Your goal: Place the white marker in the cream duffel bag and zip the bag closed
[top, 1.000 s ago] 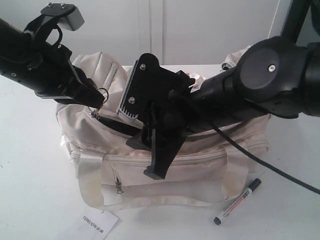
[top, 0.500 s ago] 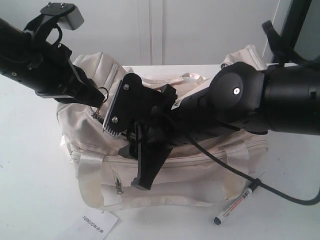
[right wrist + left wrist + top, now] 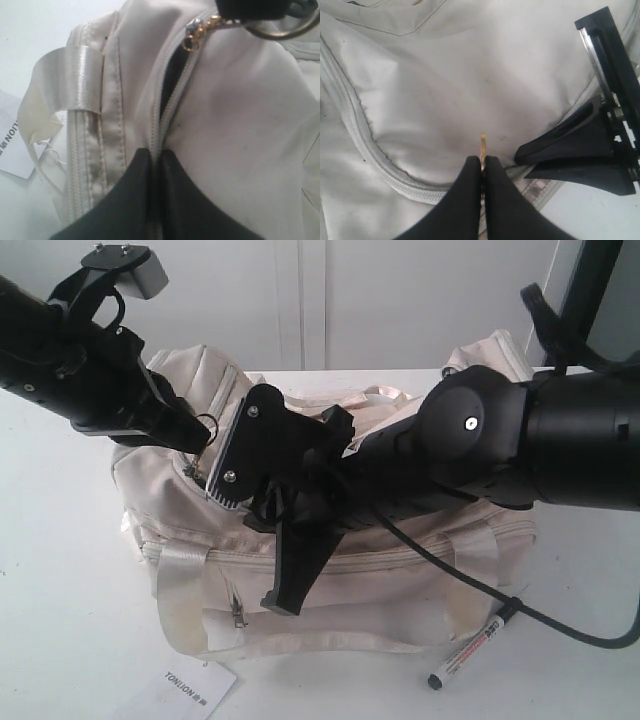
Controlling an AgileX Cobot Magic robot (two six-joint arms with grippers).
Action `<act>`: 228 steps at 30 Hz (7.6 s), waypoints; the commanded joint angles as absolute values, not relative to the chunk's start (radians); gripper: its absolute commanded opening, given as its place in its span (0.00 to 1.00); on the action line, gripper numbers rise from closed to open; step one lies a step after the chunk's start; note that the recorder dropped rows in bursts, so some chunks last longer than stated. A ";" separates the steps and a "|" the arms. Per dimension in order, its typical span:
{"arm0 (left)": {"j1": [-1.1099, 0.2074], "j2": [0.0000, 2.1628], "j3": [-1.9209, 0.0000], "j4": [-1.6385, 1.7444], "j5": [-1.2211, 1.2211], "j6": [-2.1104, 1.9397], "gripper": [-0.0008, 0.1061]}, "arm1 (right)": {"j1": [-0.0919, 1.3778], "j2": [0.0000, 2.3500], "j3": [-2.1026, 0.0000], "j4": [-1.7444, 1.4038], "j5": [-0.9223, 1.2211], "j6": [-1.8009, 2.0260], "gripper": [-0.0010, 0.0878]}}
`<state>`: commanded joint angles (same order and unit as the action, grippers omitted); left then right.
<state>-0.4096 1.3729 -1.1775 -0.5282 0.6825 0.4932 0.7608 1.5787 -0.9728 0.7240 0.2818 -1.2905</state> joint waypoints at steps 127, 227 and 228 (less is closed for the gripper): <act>-0.410 1.465 -1.178 -0.044 0.464 0.753 0.49 | 0.761 1.533 -0.973 0.722 0.327 -1.202 0.44; -0.411 1.455 -1.178 -0.545 0.586 1.866 0.50 | 0.757 1.264 -0.973 0.573 0.701 -0.840 0.54; -0.410 1.455 -1.178 -0.536 0.579 1.866 0.50 | 0.757 1.264 -0.973 0.573 0.701 -0.840 0.54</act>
<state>-0.4096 1.4553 -1.1775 -0.5359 0.5790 1.8661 0.7574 1.2645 -0.9728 0.5734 0.7014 -0.8402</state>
